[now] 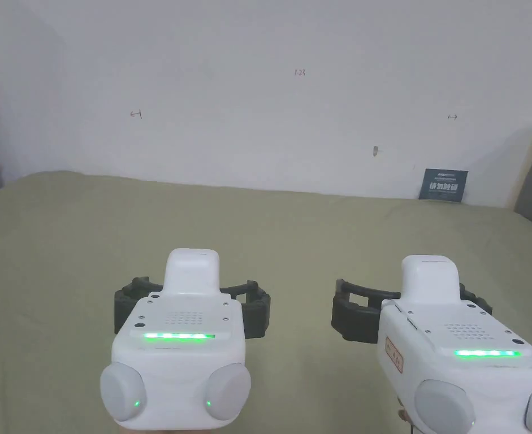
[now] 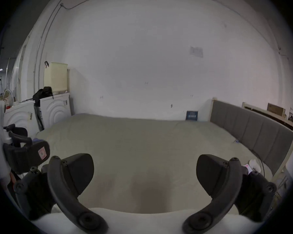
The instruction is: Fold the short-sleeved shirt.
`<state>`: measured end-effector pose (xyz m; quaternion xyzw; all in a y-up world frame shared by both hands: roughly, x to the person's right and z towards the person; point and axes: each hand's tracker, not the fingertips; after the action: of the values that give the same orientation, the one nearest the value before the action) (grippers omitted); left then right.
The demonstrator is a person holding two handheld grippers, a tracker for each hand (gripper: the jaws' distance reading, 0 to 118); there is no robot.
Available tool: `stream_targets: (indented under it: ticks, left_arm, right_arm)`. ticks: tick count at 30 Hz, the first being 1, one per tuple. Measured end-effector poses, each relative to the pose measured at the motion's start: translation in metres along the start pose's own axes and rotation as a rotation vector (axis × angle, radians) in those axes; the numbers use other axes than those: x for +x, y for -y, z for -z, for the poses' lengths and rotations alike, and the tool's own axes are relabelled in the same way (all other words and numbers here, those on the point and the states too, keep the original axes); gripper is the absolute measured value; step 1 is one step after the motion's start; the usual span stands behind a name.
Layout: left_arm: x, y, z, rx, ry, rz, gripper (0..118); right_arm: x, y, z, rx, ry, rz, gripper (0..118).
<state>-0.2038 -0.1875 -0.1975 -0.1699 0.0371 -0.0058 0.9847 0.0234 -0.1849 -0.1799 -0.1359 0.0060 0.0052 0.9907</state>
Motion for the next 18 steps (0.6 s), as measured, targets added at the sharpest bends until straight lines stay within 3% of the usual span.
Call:
stream_targets:
  ticks: [2, 5, 7, 11, 18]
  left_arm:
    - [-0.008, -0.001, 0.001, -0.001, 0.026, -0.048, 118]
    - [-0.008, -0.001, -0.002, 0.003, 0.005, -0.06, 118]
    - [-0.014, -0.002, -0.002, 0.018, 0.02, -0.066, 118]
    - [-0.013, -0.003, -0.004, 0.017, 0.023, -0.054, 118]
    - [-0.009, -0.008, -0.013, 0.034, 0.032, -0.063, 118]
  right_arm:
    - [-0.006, -0.003, 0.0, -0.045, 0.097, -0.032, 118]
    - [-0.014, 0.001, 0.001, 0.012, 0.235, -0.098, 118]
    - [-0.01, 0.008, 0.0, 0.113, 0.192, -0.075, 118]
    - [-0.004, 0.004, 0.001, 0.056, 0.15, -0.01, 118]
    - [-0.002, 0.009, -0.001, 0.067, 0.146, -0.04, 118]
